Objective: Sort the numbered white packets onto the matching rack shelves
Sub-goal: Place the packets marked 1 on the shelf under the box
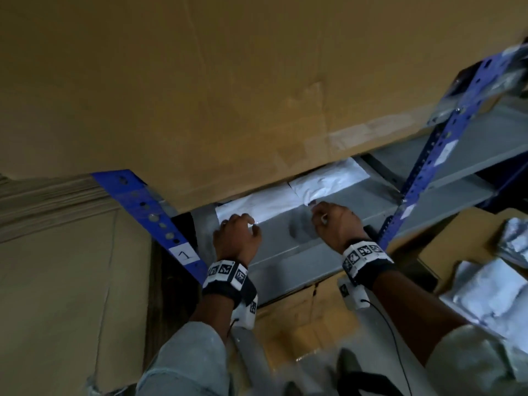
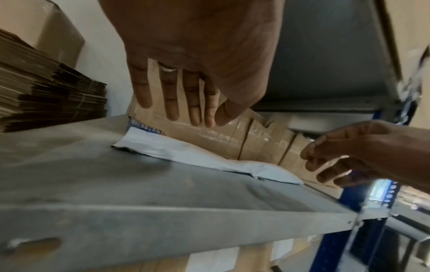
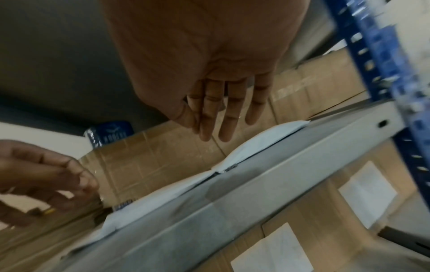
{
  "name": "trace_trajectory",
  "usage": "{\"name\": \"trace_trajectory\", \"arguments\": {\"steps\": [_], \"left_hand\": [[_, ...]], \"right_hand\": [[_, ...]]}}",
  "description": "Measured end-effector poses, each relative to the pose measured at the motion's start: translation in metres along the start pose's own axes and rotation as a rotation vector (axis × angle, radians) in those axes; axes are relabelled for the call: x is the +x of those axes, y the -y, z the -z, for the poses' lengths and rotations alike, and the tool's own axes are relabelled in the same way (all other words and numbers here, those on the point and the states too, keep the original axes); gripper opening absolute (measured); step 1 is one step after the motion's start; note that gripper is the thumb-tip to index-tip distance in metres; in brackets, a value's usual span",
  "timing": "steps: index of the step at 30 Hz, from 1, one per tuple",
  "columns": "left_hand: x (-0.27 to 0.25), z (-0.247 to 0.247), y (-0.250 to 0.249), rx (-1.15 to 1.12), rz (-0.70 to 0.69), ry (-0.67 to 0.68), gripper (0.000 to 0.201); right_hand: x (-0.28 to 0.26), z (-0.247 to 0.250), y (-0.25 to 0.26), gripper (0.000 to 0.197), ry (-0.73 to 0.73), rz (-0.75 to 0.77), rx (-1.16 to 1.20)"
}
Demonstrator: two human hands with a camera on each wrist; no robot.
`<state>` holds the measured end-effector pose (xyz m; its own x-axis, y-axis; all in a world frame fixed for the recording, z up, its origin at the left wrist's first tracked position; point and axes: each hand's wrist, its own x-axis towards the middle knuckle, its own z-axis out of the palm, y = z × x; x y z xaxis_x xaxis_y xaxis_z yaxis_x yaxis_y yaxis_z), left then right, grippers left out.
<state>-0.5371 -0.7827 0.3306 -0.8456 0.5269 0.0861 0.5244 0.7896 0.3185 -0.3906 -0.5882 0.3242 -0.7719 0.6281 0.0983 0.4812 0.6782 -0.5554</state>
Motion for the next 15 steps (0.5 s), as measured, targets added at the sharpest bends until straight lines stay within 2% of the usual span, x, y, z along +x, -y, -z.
{"name": "trace_trajectory", "arguments": {"steps": [3,5,10,15], "left_hand": [[-0.019,-0.001,-0.017,-0.102,-0.022,0.012,0.013],[-0.035,-0.007,-0.031,-0.175,-0.020,0.055,0.013],[-0.088,-0.028,-0.066,-0.254,-0.081,0.141,0.013],[-0.138,-0.041,-0.120,-0.310,-0.127,0.190,0.009]], "right_hand": [[-0.035,0.018,-0.010,0.013,-0.080,-0.121,0.062],[-0.064,0.024,-0.024,0.011,-0.120,-0.184,0.101],[-0.149,0.042,-0.068,0.013,-0.166,-0.323,0.125],[-0.206,0.067,-0.118,0.010,-0.238,-0.441,0.150]]}}
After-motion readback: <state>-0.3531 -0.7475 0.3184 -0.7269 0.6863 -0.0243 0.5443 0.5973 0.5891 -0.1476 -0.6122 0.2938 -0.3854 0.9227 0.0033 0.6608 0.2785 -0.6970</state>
